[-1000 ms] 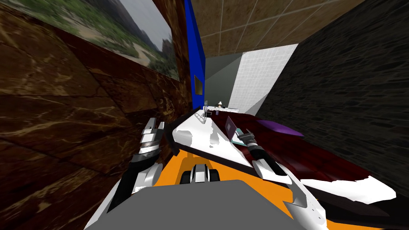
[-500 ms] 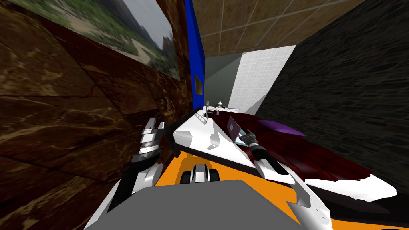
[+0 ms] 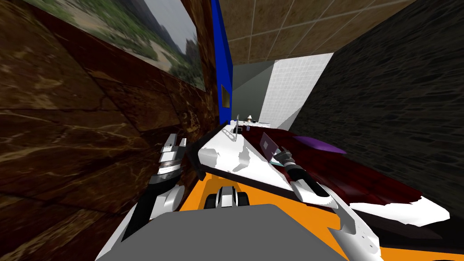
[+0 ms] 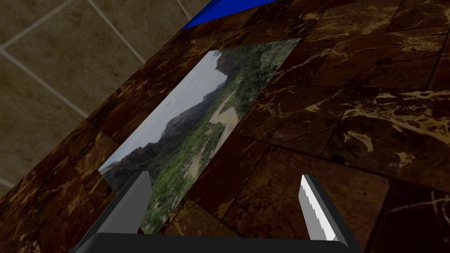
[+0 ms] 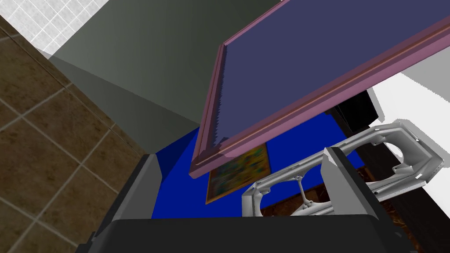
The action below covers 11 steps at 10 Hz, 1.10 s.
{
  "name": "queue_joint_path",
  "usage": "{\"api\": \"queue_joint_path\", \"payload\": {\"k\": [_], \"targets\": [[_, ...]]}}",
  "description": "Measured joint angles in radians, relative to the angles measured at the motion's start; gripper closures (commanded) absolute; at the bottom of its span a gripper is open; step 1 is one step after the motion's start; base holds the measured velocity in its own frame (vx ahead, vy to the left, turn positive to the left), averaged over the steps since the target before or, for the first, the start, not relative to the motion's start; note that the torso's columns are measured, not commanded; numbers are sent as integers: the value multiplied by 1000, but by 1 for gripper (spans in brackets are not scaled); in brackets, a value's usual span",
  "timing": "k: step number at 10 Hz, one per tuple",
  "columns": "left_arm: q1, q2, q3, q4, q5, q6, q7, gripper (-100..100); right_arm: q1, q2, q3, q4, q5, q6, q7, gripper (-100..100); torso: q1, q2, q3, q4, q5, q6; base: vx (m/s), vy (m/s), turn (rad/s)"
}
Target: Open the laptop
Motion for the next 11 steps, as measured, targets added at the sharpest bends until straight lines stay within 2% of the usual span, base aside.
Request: {"api": "queue_joint_path", "payload": {"k": [1,2,4,11], "targets": [[0,0,0,0,0,0,0,0,0,0,0,0,0,2,4,-100,-2,1,1,0,0,0,4,8,1],[0,0,0,0,0,0,0,0,0,0,0,0,0,1,3,100,-2,2,1,1,-1,0,7,-5,-11],[0,0,0,0,0,0,0,0,-12,-4,-8,0,-4,-2,-9,100,-2,-1,0,-3,-4,-1,-23,-44,9],[0,0,0,0,0,0,0,0,-89,-8,-3,47,-61,25,-201,100,-10,-3,-1,-4,-7,5,-56,-75,8]]}}
